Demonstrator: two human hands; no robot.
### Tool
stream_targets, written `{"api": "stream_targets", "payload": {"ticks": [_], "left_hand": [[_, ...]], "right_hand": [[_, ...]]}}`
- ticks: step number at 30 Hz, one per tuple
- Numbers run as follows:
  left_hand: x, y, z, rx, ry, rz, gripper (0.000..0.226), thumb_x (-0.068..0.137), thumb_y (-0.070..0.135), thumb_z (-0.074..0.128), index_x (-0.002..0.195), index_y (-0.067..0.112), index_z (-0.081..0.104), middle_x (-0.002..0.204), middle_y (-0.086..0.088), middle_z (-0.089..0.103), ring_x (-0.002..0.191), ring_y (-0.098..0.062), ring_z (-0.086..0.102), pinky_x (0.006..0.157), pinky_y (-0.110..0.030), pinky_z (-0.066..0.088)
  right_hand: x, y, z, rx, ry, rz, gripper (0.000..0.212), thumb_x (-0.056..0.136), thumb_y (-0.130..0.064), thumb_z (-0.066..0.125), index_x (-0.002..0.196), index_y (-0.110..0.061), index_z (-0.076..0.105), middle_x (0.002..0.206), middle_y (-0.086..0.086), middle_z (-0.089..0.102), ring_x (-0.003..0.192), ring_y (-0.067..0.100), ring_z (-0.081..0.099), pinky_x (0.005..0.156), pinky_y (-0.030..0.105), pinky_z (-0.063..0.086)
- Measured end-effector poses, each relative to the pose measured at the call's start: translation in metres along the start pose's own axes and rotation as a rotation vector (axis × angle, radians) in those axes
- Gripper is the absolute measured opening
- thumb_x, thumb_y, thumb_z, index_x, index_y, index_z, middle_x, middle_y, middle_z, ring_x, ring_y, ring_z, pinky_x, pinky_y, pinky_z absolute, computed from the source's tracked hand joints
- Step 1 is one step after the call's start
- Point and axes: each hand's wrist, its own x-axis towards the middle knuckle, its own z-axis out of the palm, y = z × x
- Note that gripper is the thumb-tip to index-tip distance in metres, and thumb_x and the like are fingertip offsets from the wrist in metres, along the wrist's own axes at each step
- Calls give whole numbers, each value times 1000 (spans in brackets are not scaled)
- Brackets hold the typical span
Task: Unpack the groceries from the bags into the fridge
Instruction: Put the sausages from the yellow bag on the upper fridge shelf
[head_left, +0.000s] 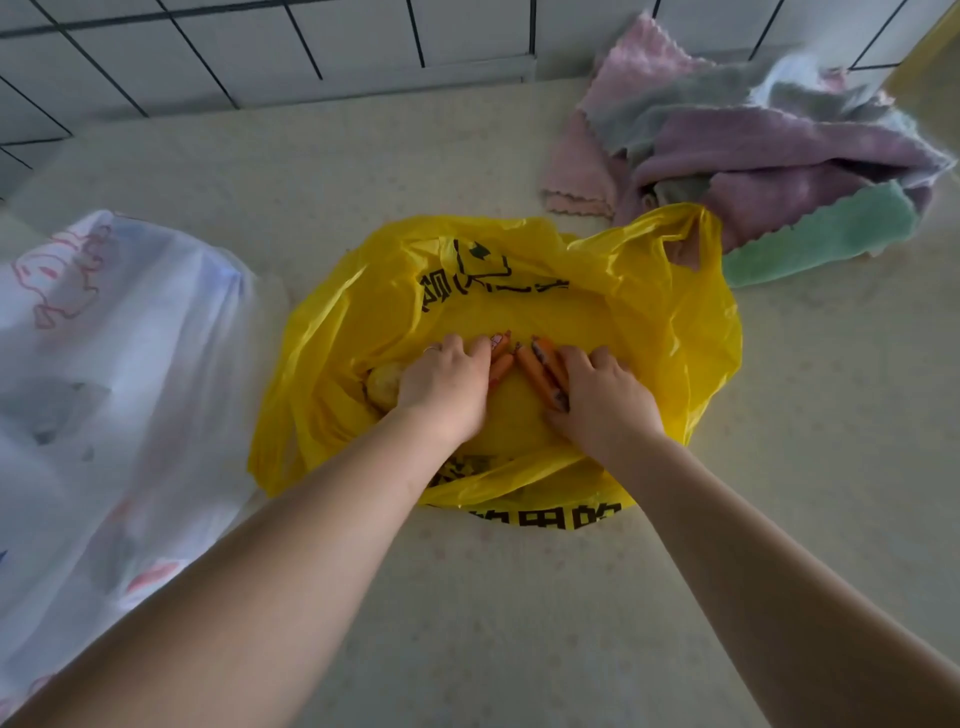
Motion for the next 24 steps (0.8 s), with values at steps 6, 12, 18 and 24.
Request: {"api": "stream_targets", "payload": {"ticks": [6,12,18,24], "left_hand": [[1,9,16,-85,78,-17,54,89,23,57,133,10,27,126,-15,42,106,-33,54,68,-32,39],[-8,5,13,-375,131,-36,54,88,20,60,133,7,32,128,-15,45,105,-33,57,71,-32,42],[-27,-8,-33,-930,226,-269,48,84,19,64,126,15,42,104,-8,55,75,-17,56,51,-19,34],[-79,-34,-58,-1361,422,-419,37,81,8,60,116,18,50,74,2,51,60,-11,49,52,-24,37]], "right_hand": [[1,-3,6,0,37,-1,57,88,-32,59,134,-14,32,124,12,46,108,31,53,78,36,48],[4,2,-4,122,62,5,53,91,-23,56,137,-12,31,123,14,53,102,30,58,69,32,43],[-2,-17,-34,338,164,-108,50,90,-16,54,135,-12,35,121,12,53,85,19,47,52,19,29],[-29,-58,-66,584,266,-227,47,89,-12,53,134,-15,38,98,2,52,73,16,49,49,19,29]]}}
